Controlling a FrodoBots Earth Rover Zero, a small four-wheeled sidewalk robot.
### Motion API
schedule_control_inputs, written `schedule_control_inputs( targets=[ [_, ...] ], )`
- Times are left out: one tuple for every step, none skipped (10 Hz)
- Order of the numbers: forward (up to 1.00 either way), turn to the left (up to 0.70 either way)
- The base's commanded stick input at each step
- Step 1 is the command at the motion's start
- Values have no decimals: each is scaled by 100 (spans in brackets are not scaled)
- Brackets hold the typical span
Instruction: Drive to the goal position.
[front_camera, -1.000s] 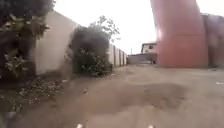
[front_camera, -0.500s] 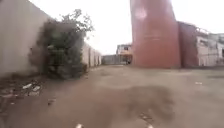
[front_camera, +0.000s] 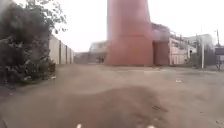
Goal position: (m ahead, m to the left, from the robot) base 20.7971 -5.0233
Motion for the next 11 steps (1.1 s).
schedule_control_inputs(
  targets=[
    [100, 7],
    [100, 7],
    [100, 7],
    [100, 7],
    [100, 7],
    [100, 7],
    [100, 7],
    [100, 7],
    [100, 7],
    [100, 7],
    [100, 7]
  ],
)
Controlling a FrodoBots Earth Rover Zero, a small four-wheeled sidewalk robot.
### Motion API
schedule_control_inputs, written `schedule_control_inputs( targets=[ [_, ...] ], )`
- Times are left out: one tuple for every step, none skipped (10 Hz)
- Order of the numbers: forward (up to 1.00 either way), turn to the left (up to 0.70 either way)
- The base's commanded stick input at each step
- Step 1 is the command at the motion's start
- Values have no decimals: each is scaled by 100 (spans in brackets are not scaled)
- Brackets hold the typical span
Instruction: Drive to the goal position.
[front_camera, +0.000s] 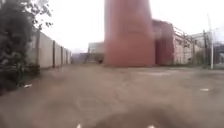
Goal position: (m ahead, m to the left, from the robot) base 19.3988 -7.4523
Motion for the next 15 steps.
schedule_control_inputs(
  targets=[
    [100, 7],
    [100, 7],
    [100, 7],
    [100, 7],
    [100, 7],
    [100, 7],
    [100, 7],
    [100, 7],
    [100, -17],
    [100, -33],
    [100, -33],
    [100, -33],
    [100, -31],
    [100, -6],
    [100, 7]
  ],
)
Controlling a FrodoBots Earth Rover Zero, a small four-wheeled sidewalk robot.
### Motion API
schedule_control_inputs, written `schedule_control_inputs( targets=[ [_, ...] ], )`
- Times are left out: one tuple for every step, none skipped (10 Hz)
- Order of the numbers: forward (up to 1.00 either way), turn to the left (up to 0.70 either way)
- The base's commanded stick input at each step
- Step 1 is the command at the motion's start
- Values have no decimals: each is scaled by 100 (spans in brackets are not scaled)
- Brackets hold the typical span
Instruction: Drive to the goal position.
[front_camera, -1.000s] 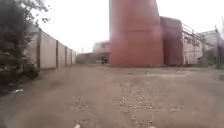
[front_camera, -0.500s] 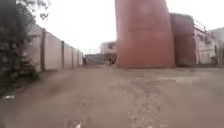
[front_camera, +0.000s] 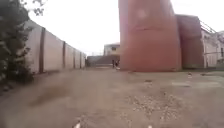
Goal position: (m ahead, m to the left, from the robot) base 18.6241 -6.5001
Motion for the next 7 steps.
schedule_control_inputs(
  targets=[
    [100, 7],
    [100, 7],
    [100, 7],
    [100, 7],
    [100, 7],
    [100, 7],
    [100, 7]
  ],
)
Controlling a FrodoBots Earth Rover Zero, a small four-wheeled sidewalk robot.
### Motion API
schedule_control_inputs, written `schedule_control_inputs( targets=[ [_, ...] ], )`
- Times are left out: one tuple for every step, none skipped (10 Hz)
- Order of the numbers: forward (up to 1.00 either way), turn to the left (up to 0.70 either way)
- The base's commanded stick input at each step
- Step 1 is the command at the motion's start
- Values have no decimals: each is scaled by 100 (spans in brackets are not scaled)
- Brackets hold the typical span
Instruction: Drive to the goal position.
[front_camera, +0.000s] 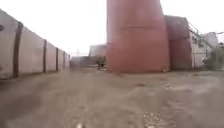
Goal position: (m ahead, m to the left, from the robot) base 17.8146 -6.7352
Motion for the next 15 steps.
schedule_control_inputs(
  targets=[
    [100, 7],
    [100, 7],
    [100, 7],
    [100, 7],
    [100, 7],
    [100, 7],
    [100, 7],
    [100, 7],
    [100, 7],
    [100, 7],
    [100, 7],
    [100, 7],
    [100, 7],
    [100, 7],
    [100, 7]
  ],
)
